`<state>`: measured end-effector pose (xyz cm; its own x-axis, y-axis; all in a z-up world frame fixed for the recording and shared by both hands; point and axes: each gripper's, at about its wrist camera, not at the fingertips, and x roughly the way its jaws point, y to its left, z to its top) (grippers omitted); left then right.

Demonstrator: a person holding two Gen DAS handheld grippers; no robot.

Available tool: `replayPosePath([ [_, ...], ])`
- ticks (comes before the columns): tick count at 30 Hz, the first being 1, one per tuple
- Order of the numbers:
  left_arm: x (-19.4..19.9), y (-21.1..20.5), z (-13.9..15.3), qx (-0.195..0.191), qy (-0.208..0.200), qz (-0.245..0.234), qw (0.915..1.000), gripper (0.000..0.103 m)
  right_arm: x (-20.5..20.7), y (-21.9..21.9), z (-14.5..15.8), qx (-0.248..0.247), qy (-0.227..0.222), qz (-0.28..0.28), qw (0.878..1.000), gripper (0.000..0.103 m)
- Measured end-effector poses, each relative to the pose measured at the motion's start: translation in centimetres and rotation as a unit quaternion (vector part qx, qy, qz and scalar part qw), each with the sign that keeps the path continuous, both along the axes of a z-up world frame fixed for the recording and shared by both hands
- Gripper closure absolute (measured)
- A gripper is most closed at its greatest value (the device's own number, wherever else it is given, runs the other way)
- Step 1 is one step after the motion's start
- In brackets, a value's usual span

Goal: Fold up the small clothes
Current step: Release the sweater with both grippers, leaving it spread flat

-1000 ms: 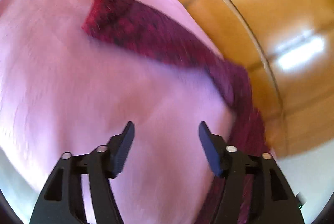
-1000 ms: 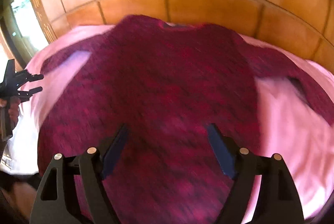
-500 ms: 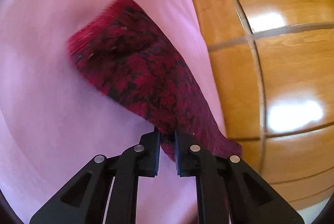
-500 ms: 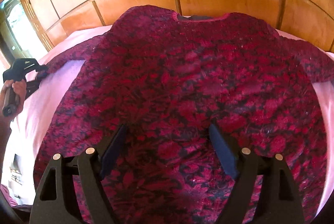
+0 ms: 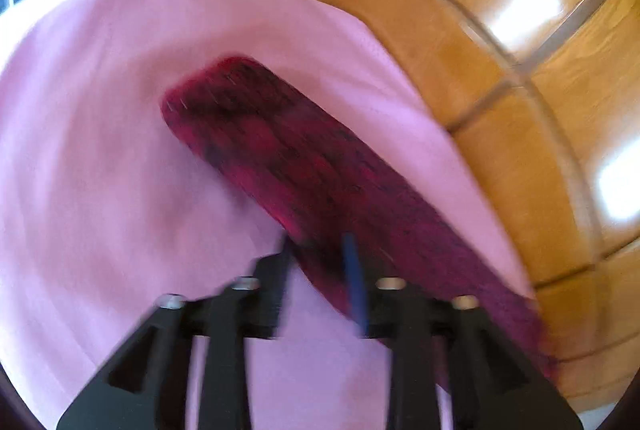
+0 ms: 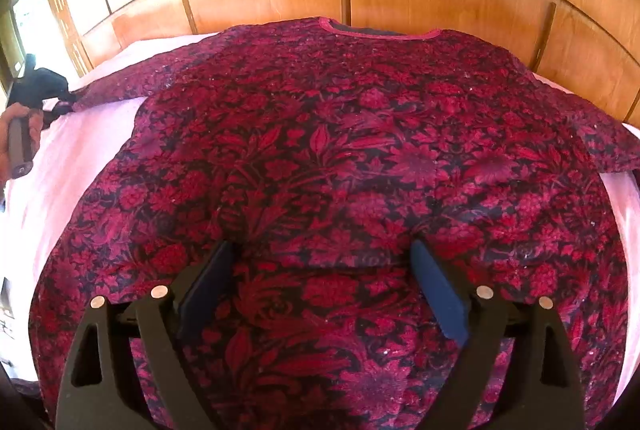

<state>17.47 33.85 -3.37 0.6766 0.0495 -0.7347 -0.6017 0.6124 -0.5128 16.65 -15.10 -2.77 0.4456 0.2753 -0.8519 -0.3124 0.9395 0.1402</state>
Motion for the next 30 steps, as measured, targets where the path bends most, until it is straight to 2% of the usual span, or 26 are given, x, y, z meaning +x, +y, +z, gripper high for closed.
replayPosePath([
  [2,-0.3,-2.4,0.5,0.001,-0.024,-0.04,0.9989,0.066,-0.1,-0.1,0.0,0.003,0.001,0.0,1.0,0.013],
  [4,-1.8,-5.9,1.0,-0.016,-0.049,-0.112,0.9923,0.066,-0.2,-0.2,0.2,0.008,0.002,0.001,1.0,0.013],
  [5,-2.3,-7.6,1.0,-0.031,-0.059,-0.153,0.9859,0.066,-0.2,-0.3,0.4,0.011,0.004,0.002,1.0,0.013],
  [7,-3.6,-12.3,0.8,-0.048,-0.065,-0.246,0.9658,0.066,-0.2,-1.1,1.5,0.022,0.007,-0.002,1.0,0.015],
  [8,-3.9,-13.9,0.6,-0.059,-0.061,-0.275,0.9576,0.066,-0.3,-2.0,2.3,0.025,-0.001,-0.013,1.0,0.015],
  [9,-4.3,-16.0,0.1,-0.079,-0.056,-0.309,0.9459,0.066,-0.3,-3.2,3.2,0.023,-0.016,-0.034,0.999,0.015],
  [11,-5.2,-19.7,-0.8,-0.098,-0.049,-0.361,0.9259,0.053,-0.3,-5.6,4.8,0.022,-0.037,-0.072,0.997,0.015],
  [12,-5.5,-20.7,-1.1,-0.099,-0.045,-0.371,0.9223,0.05,-0.3,-7.2,5.4,0.02,-0.045,-0.095,0.994,0.015],
  [14,-6.1,-22.7,-1.8,-0.097,-0.031,-0.39,0.9153,0.05,-0.5,-10.4,6.1,0.01,-0.051,-0.138,0.989,0.015],
  [15,-6.4,-23.6,-2.1,-0.081,-0.019,-0.393,0.9159,0.054,-0.6,-12.1,6.1,0.004,-0.048,-0.16,0.986,0.015],
  [16,-6.8,-24.4,-2.2,-0.056,-0.011,-0.395,0.9169,0.073,-0.7,-13.2,6.0,0.001,-0.043,-0.174,0.984,0.015],
  [18,-7.4,-25.0,-2.2,-0.021,-0.006,-0.4,0.9164,0.086,-1.2,-15.5,5.2,-0.006,-0.024,-0.197,0.98,0.016],
  [19,-7.7,-25.0,-2.1,-0.014,-0.01,-0.399,0.9166,0.09,-1.7,-16.3,4.5,-0.011,-0.01,-0.203,0.979,0.019],
  [20,-7.8,-24.9,-2.1,-0.004,-0.008,-0.399,0.9168,0.092,-2.0,-16.7,3.9,-0.012,0.001,-0.202,0.979,0.032],
  [21,-7.7,-24.7,-1.9,0.009,-0.004,-0.396,0.9181,0.093,-2.4,-16.9,3.3,-0.007,0.017,-0.197,0.98,0.063],
  [22,-7.7,-24.5,-1.8,0.009,-0.001,-0.392,0.9198,0.094,-3.1,-16.9,2.6,0.006,0.032,-0.189,0.982,0.069],
  [23,-7.4,-24.2,-1.7,0.012,0.003,-0.39,0.9208,0.094,-3.7,-16.6,2.6,0.002,0.023,-0.185,0.982,0.074],
  [24,-6.9,-23.9,-1.6,0.016,0.005,-0.389,0.9213,0.094,-4.4,-16.2,2.7,-0.008,0.017,-0.172,0.985,0.078],
  [27,-6.2,-23.6,-1.8,0.018,0.015,-0.377,0.9261,0.091,-5.9,-16.0,2.7,-0.011,0.02,-0.16,0.987,0.078],
  [28,-6.1,-24.1,-1.5,0.035,0.02,-0.37,0.9282,0.081,-6.2,-16.1,2.8,-0.011,0.02,-0.155,0.988,0.078],
  [30,-6.1,-25.5,-0.7,0.077,0.024,-0.35,0.9332,0.073,-6.7,-16.6,3.1,-0.004,0.025,-0.154,0.988,0.075],
])
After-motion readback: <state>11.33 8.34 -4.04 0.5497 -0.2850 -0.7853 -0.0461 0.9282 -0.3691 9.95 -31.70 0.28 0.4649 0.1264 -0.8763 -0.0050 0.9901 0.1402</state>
